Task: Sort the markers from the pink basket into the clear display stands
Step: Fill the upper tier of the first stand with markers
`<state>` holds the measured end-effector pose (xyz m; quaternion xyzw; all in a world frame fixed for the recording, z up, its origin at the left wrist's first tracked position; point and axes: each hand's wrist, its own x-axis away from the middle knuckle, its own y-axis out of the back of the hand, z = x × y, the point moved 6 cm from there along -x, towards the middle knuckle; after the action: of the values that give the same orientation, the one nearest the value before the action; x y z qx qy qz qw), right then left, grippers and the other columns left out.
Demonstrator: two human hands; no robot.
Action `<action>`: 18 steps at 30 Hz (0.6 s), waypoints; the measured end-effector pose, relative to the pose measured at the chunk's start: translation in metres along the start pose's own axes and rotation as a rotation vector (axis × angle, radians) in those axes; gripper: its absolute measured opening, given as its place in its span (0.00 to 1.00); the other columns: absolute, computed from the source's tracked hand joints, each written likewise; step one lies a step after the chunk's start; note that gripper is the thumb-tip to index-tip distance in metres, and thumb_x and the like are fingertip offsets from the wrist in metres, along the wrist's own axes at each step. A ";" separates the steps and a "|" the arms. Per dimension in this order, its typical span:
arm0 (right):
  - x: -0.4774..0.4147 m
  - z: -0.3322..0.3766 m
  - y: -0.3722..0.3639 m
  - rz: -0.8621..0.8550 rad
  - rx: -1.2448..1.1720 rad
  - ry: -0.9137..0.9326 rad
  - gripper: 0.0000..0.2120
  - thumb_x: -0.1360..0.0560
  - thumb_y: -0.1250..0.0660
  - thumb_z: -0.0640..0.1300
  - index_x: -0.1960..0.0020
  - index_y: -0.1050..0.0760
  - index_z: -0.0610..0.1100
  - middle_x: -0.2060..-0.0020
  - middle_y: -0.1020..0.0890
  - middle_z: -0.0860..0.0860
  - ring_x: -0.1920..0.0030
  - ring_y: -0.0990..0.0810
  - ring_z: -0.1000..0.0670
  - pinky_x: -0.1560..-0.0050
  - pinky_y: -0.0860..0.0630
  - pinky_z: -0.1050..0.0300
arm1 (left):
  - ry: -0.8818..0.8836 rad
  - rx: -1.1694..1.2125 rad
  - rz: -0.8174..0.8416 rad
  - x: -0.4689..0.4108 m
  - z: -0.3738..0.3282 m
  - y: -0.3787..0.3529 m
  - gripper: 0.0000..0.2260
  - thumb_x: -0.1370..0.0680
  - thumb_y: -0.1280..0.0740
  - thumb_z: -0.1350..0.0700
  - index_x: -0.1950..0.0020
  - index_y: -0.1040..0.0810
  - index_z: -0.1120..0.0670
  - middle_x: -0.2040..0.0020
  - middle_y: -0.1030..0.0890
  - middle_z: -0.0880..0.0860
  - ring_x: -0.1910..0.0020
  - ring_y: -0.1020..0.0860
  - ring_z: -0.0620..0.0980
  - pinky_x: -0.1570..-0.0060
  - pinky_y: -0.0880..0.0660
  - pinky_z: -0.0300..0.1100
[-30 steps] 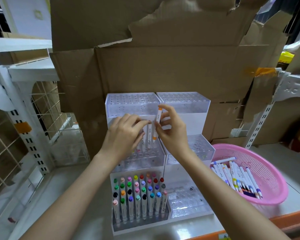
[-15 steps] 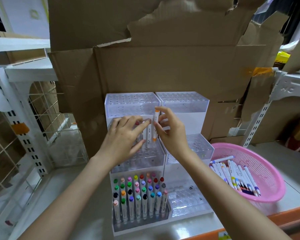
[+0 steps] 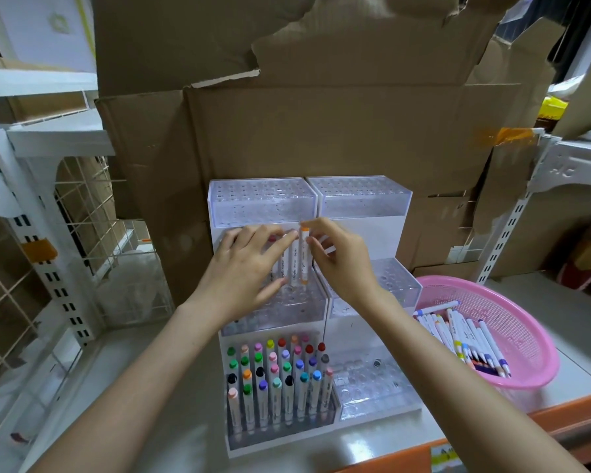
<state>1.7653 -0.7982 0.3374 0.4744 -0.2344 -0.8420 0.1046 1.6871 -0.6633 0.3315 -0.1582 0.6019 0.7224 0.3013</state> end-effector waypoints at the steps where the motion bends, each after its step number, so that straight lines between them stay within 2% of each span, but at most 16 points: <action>1: -0.001 0.000 0.001 -0.014 0.011 0.014 0.09 0.23 0.35 0.36 0.45 0.22 0.43 0.56 0.19 0.49 0.61 0.21 0.53 0.59 0.21 0.59 | -0.001 -0.002 0.004 0.001 0.000 0.001 0.33 0.28 0.31 0.43 0.26 0.35 0.51 0.35 0.29 0.53 0.37 0.32 0.53 0.39 0.34 0.50; 5: -0.004 0.000 0.000 -0.033 0.011 0.016 0.05 0.25 0.33 0.34 0.50 0.21 0.40 0.57 0.20 0.51 0.61 0.23 0.55 0.60 0.25 0.66 | 0.001 0.006 0.026 0.002 -0.001 0.002 0.33 0.27 0.31 0.43 0.26 0.36 0.52 0.35 0.30 0.53 0.37 0.32 0.54 0.38 0.35 0.51; 7: -0.003 0.000 0.000 -0.031 -0.005 0.014 0.01 0.25 0.32 0.36 0.53 0.23 0.40 0.58 0.20 0.51 0.62 0.24 0.54 0.61 0.25 0.66 | 0.002 0.015 0.031 0.002 -0.002 0.002 0.33 0.27 0.31 0.44 0.26 0.36 0.52 0.35 0.30 0.53 0.36 0.32 0.54 0.38 0.35 0.51; 12: -0.003 -0.002 -0.001 -0.008 0.053 0.020 0.05 0.23 0.32 0.42 0.49 0.23 0.43 0.56 0.22 0.51 0.61 0.23 0.52 0.62 0.22 0.51 | 0.009 0.044 0.038 0.003 -0.002 0.005 0.32 0.27 0.32 0.45 0.25 0.37 0.52 0.33 0.30 0.52 0.34 0.32 0.54 0.36 0.36 0.51; 18: 0.002 0.016 -0.005 0.053 0.148 0.116 0.13 0.23 0.34 0.47 0.39 0.25 0.44 0.47 0.24 0.51 0.54 0.22 0.49 0.62 0.21 0.47 | 0.055 -0.041 -0.023 0.004 -0.006 0.011 0.32 0.31 0.27 0.45 0.30 0.30 0.54 0.36 0.27 0.54 0.37 0.29 0.55 0.40 0.32 0.52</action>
<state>1.7510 -0.7899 0.3401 0.5223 -0.3021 -0.7905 0.1046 1.6763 -0.6688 0.3358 -0.1909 0.5931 0.7265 0.2898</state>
